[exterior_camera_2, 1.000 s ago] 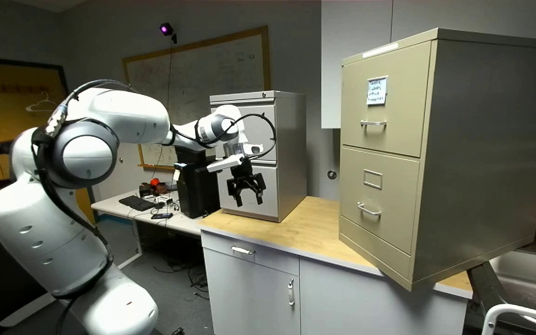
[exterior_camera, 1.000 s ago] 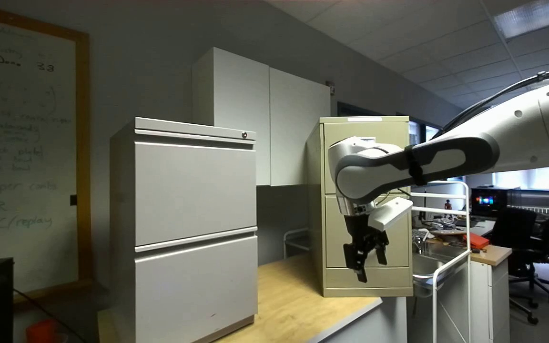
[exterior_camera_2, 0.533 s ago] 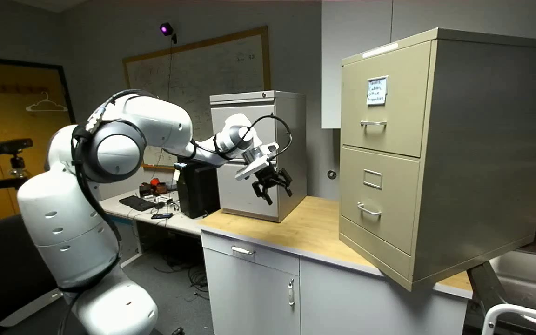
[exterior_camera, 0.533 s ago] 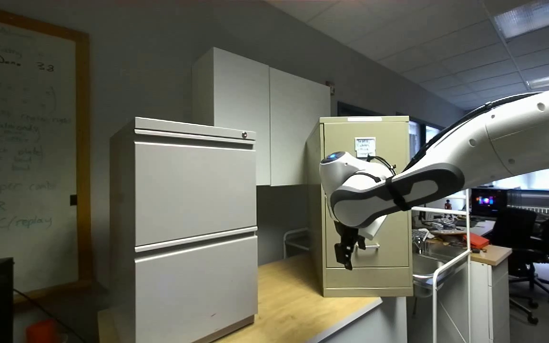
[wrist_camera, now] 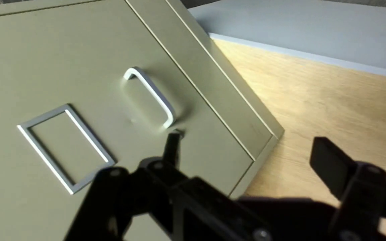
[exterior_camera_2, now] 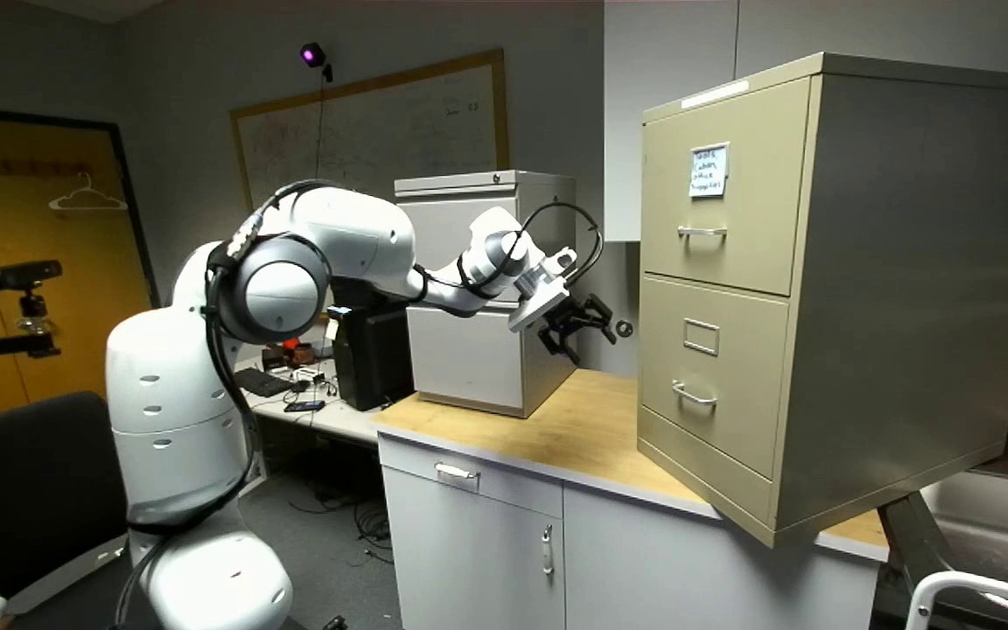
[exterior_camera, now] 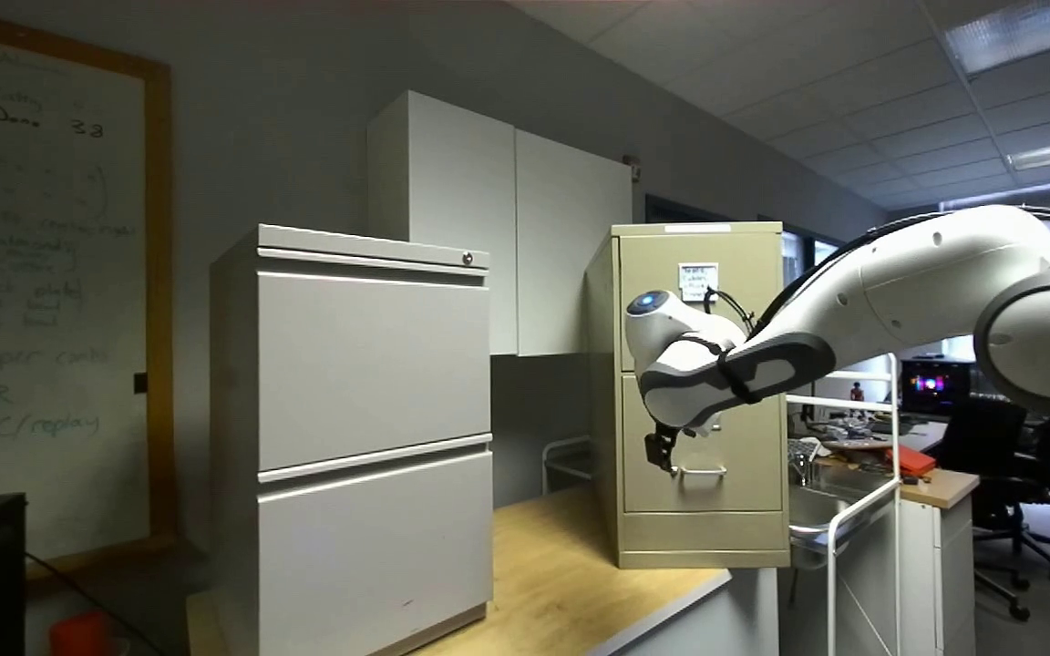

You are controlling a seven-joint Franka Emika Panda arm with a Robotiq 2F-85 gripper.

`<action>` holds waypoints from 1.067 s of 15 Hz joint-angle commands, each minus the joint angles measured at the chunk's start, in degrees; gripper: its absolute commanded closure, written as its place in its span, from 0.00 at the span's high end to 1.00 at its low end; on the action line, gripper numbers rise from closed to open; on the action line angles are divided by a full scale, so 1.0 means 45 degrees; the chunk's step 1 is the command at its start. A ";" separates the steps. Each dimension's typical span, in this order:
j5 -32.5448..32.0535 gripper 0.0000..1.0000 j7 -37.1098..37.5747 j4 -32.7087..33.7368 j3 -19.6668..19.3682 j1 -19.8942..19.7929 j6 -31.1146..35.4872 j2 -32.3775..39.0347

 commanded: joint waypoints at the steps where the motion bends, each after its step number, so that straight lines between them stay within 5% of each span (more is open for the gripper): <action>1: 0.0535 1.00 -0.0912 0.1999 -0.0454 -0.0305 -0.0179 0.1315; 16: 0.4094 1.00 -0.2852 0.5534 -0.0976 -0.1502 -0.0899 0.5084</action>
